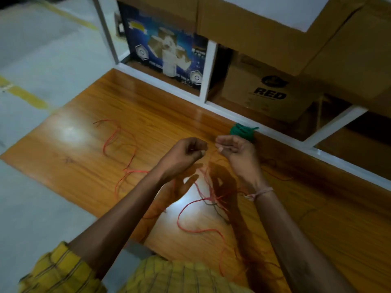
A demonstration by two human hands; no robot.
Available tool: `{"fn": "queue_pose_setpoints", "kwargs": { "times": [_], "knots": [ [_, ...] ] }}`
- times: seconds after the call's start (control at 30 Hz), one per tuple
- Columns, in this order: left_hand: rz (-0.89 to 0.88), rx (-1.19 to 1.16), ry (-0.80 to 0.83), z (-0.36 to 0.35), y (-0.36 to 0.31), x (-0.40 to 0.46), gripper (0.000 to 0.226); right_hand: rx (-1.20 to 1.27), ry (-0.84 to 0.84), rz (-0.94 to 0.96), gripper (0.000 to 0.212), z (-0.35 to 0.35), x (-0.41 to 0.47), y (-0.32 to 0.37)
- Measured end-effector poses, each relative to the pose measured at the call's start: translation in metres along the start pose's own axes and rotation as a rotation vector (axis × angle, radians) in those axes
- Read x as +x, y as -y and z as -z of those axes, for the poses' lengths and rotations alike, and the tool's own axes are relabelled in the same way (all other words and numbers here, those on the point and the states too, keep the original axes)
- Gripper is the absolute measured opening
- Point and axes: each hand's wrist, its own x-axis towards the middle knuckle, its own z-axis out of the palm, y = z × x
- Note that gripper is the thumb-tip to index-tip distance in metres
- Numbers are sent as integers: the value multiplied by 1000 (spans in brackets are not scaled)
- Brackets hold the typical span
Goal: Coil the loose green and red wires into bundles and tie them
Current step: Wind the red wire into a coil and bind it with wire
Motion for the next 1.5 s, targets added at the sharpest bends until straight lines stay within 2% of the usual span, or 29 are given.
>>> {"fn": "queue_pose_setpoints", "kwargs": {
  "times": [0.17, 0.4, 0.5, 0.57, 0.63, 0.67, 0.73, 0.83, 0.93, 1.0, 1.2, 1.3, 1.4, 1.5],
  "knots": [
    [26, 29, 31, 47, 16, -35, 24, 9, 45, -13, 26, -54, -4, 9],
    [46, 91, -111, 117, 46, -60, 16, -4, 148, -23, 20, -137, 11, 14],
    [5, 148, -257, 141, 62, -67, 8, -50, 165, 3, 18, -173, 17, 17],
    [-45, 204, -438, 154, 73, -72, 6, -112, 174, 37, 21, -193, 23, 23],
    [-37, 284, -603, 168, 87, -72, 17, -195, 205, 76, 29, -210, 29, 32],
    [9, 328, -624, 175, 99, -69, 28, -241, 219, 107, 35, -218, 34, 34],
    [156, 414, -538, 188, 116, -61, 45, -318, 264, 151, 46, -234, 43, 38],
    [212, 504, -372, 195, 132, -51, 40, -357, 354, 106, 51, -249, 53, 39],
    [120, 437, -285, 187, 129, -51, 18, -376, 368, 86, 33, -249, 57, 31],
    [48, 356, -241, 184, 124, -54, 15, -319, 349, 108, 15, -236, 53, 27],
    [-177, 333, 23, 173, 107, -57, 16, 153, 366, -7, 19, -154, 25, 41],
    [-318, 432, 87, 158, 99, -48, 22, 331, 282, -106, 23, -120, 18, 40],
    [-402, 570, 125, 144, 88, -35, 17, 343, 117, -116, 27, -104, 18, 31],
    [-475, 511, 145, 132, 68, -33, 16, 278, -41, -130, 28, -95, 19, 24]
  ]
}}
